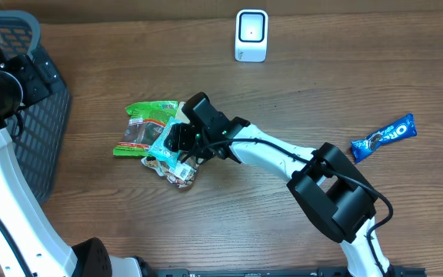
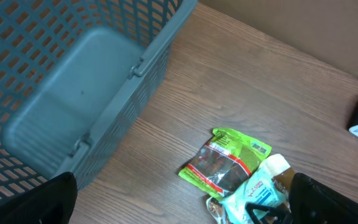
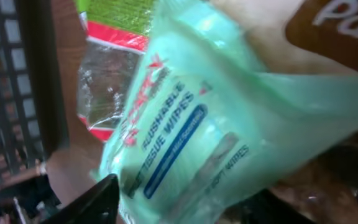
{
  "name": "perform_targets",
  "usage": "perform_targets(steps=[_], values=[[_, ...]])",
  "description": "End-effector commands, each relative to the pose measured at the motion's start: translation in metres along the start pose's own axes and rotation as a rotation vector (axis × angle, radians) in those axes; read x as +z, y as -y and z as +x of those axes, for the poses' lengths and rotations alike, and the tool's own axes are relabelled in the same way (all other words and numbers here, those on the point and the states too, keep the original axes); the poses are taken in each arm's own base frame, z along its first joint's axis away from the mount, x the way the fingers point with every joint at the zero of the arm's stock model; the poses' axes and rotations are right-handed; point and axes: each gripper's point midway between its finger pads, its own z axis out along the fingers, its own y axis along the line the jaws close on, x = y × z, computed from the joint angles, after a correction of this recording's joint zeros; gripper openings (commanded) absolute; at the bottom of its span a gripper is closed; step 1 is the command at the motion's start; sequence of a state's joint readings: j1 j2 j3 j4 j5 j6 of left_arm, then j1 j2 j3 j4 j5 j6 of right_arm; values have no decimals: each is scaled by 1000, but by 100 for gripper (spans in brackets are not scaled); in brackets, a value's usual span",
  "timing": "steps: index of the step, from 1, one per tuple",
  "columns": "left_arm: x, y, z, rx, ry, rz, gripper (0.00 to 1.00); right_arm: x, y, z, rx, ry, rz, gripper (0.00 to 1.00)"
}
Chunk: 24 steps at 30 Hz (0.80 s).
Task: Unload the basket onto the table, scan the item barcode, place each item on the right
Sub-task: 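Reach the right gripper to the pile and grasp the wipes pack, then pull the wipes pack right and release it on the table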
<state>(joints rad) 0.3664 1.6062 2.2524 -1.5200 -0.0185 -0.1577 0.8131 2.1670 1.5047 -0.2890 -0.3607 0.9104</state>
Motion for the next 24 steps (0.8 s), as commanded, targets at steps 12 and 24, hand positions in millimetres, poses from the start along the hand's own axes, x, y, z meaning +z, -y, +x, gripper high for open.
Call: perform_targets(steps=[12, 24], values=[[-4, 2, -3, -4, 14, 14, 100, -102, -8, -22, -257, -121, -184, 4], [-4, 3, -3, -3, 15, 15, 100, -258, 145, -85, -292, 330, 943, 4]])
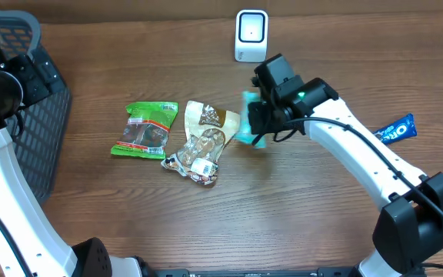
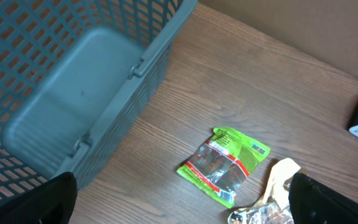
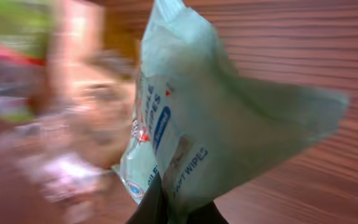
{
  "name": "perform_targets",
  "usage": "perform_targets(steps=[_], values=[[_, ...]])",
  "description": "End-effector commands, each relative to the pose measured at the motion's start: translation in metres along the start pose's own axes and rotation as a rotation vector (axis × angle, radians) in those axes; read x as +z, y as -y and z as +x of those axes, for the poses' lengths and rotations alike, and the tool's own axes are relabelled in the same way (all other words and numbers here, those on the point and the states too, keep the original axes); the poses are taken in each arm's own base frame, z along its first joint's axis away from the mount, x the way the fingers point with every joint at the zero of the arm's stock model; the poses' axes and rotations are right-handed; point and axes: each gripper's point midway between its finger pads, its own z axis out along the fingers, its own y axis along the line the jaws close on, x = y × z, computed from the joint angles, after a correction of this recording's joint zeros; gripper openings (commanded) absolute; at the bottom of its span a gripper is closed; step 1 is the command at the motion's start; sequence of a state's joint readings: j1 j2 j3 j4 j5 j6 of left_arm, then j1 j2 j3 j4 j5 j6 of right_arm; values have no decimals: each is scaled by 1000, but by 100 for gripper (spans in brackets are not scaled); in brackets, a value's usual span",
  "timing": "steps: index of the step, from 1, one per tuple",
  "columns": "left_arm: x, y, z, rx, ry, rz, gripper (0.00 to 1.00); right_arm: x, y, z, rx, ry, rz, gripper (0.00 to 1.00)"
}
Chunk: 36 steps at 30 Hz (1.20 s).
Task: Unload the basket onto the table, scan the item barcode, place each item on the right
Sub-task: 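Pull the wipes pack right and release it on the table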
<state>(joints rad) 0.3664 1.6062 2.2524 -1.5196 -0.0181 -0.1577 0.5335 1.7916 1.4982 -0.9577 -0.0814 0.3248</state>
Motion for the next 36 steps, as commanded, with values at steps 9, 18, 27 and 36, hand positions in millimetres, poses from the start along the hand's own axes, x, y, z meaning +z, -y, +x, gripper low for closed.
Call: perform_targets(steps=[9, 18, 27, 36], values=[[-4, 2, -3, -4, 14, 14, 100, -25, 105, -6, -121, 147, 887, 4], [-4, 2, -3, -4, 14, 14, 100, 56, 53, 60, -495, -94, 944, 7], [-3, 2, -3, -4, 13, 13, 100, 70, -32, 98, -483, -195, 597, 96], [-3, 2, -3, -3, 12, 14, 100, -25, -10, -6, -86, -78, 117, 99]])
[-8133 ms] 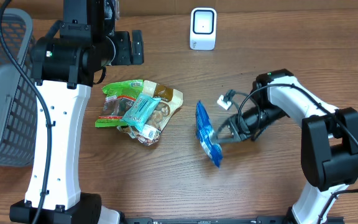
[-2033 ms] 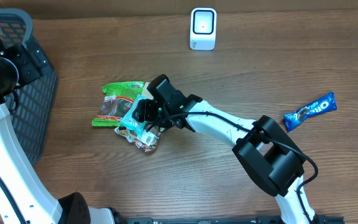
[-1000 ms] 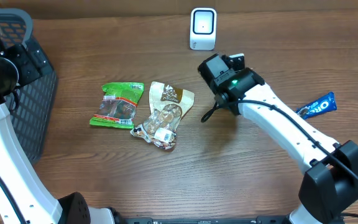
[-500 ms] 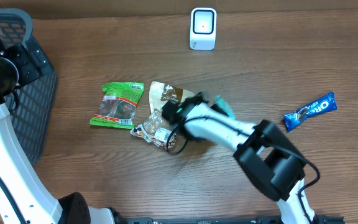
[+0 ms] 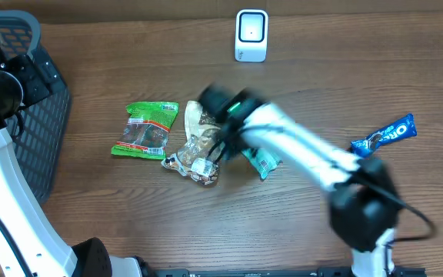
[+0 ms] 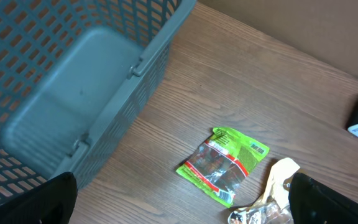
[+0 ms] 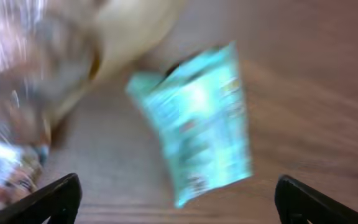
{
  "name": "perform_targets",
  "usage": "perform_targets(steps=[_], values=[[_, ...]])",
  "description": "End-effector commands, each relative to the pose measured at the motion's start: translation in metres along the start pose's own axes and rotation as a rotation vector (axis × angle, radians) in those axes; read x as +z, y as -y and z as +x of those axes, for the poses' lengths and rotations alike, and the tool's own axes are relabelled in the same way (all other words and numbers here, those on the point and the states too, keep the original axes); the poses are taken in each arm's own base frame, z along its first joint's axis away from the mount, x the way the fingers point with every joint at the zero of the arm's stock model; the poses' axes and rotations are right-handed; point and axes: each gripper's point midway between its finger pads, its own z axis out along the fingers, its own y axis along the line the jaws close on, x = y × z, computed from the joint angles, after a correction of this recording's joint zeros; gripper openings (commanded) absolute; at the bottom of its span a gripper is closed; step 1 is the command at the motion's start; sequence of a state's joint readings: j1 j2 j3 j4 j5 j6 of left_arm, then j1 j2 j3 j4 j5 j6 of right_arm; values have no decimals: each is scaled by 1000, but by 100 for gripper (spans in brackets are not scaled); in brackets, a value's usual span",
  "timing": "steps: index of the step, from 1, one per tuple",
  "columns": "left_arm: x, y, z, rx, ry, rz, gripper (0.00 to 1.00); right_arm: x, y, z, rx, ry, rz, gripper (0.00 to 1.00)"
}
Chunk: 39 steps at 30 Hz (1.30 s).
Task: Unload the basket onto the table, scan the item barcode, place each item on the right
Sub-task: 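Pull the wipes pack right and release it on the table, then lower the right gripper onto the wipes pack and grasp it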
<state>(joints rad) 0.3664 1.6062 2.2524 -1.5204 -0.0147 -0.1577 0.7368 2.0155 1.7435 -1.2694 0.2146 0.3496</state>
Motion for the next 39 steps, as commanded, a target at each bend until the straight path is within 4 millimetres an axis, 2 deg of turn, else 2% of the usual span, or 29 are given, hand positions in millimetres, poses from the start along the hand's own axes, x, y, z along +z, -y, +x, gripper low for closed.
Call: perform_targets(steps=[1, 4, 5, 7, 12, 16, 18, 24, 27, 32, 36, 37, 38, 39], values=[[-3, 2, -3, -3, 13, 10, 100, -47, 47, -39, 91, 96, -306, 97], [-3, 2, -3, -4, 13, 10, 100, -46, 48, -51, -185, 176, -603, 98], [-3, 2, -3, -4, 13, 10, 100, -37, 52, -54, -271, 217, -652, 98], [-3, 2, -3, -4, 13, 10, 100, -12, 60, -61, -307, 243, -643, 98], [-2, 2, -3, -3, 12, 10, 100, 31, 51, -61, -370, 209, -650, 96], [-2, 2, -3, -4, 12, 10, 100, 59, 44, -53, -378, 143, -662, 91], [-2, 2, -3, -4, 12, 10, 100, 74, 41, -48, -368, 103, -679, 85], [-2, 2, -3, -4, 12, 10, 100, 98, 20, -28, -386, 9, -708, 80], [-2, 2, -3, -4, 12, 10, 100, 104, 12, -14, -388, -38, -708, 69], [-2, 2, -3, -4, 12, 10, 100, 129, 52, -12, -56, -165, -430, 5], [-2, 2, -3, -3, 12, 10, 100, 134, 92, -5, 350, -257, -275, 4], [-2, 2, -3, -4, 12, 10, 100, 134, 107, 7, 587, -330, -216, 5], [-2, 2, -3, -4, 12, 10, 100, 134, 116, 14, 666, -368, -201, 7], [-2, 2, -3, -4, 12, 10, 100, 133, 122, 20, 695, -395, -192, 15]])
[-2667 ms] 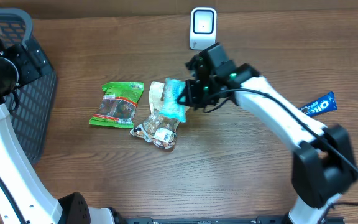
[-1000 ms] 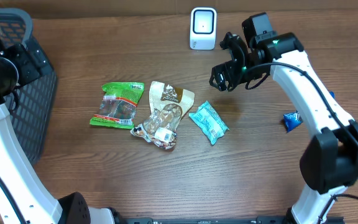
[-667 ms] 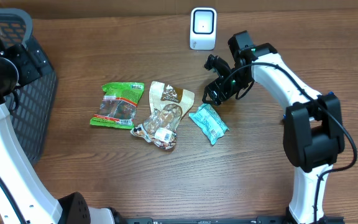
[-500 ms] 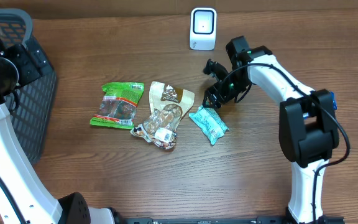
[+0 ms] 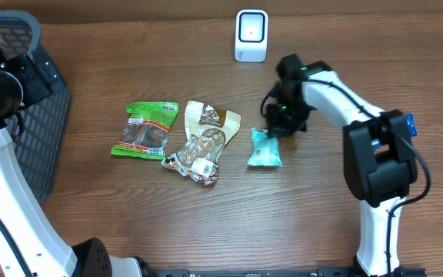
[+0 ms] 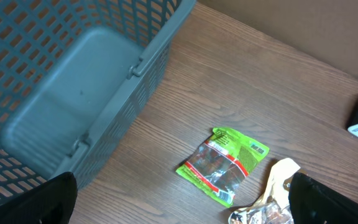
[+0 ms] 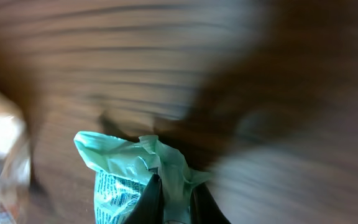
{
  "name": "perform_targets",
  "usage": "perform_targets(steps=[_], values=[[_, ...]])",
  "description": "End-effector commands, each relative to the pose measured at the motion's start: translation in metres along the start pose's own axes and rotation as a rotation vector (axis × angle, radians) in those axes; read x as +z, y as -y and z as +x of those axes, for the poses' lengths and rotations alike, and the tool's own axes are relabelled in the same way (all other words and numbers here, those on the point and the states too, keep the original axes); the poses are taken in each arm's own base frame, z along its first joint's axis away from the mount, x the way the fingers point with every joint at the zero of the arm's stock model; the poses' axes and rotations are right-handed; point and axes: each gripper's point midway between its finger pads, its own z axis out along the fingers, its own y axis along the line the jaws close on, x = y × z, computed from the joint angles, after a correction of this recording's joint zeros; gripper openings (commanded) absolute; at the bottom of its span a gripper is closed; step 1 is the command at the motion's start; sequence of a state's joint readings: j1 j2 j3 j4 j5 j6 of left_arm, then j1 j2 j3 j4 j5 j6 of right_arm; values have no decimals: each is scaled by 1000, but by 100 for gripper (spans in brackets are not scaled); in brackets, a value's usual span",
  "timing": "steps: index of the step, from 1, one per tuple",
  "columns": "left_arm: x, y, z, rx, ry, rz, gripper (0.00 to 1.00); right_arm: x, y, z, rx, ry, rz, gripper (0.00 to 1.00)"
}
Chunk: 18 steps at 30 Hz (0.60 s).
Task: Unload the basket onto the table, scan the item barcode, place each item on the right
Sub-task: 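Lower the right gripper onto the wipes pack and grasp it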
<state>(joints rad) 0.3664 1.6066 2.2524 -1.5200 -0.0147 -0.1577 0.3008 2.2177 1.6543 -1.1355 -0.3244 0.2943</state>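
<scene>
The teal wipes pack [image 5: 264, 149] lies right of the snack bags, and its printed side shows in the right wrist view [image 7: 126, 183]. My right gripper [image 5: 280, 123] is shut on the pack's crumpled upper edge, the dark fingers [image 7: 150, 200] pinching the film. The white scanner [image 5: 251, 35] stands at the table's far edge, also seen at the right edge of the left wrist view. My left gripper [image 6: 182, 199] hangs open high above the table's left side, holding nothing.
A green snack pack [image 5: 145, 128] and a cream-and-clear snack bag [image 5: 203, 143] lie left of the wipes. A grey mesh basket [image 5: 26, 123] stands at the left edge. A blue Oreo pack [image 5: 411, 121] peeks out behind the right arm.
My right gripper was open over the snack bag and the lying wipes pack. Now it sits at the pack's upper end, shut on its edge. The left arm is unchanged.
At first my right gripper was on the wipes pack atop the snack bags. Then it held the pack up near the scanner. After that the pack lay on the table right of the bags with the gripper open. Now the gripper is shut on it again.
</scene>
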Motion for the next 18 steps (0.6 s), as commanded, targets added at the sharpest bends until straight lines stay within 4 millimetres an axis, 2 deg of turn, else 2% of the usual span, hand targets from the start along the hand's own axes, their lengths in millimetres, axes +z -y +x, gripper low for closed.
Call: perform_targets(steps=[1, 2, 3, 4, 6, 9, 11, 14, 18], values=[[-3, 2, -3, -4, 12, 10, 100, 1, 69, -3, 353, 13, 197, 24], [-3, 2, -3, -4, 12, 10, 100, -1, 74, 1, 352, -9, 204, 32], [-3, 2, -3, -4, 12, 10, 100, -5, 76, 9, 310, -53, 187, 49], [-3, 2, -3, -4, 12, 10, 100, -8, 75, 11, 282, -72, 166, 51], [-3, 2, -3, -3, 12, 11, 100, -30, 67, 8, 139, -82, 106, 55], [-3, 2, -3, -3, 11, 10, 100, -63, 55, -12, -88, 2, 81, 61], [-2, 2, -3, -4, 11, 9, 100, -74, 47, -23, -286, 46, 77, 68], [-2, 2, -3, -4, 11, 10, 99, -73, 43, -26, -448, 53, 78, 74], [-2, 2, -3, -4, 11, 9, 100, -57, 30, -19, -714, 23, -2, 79]])
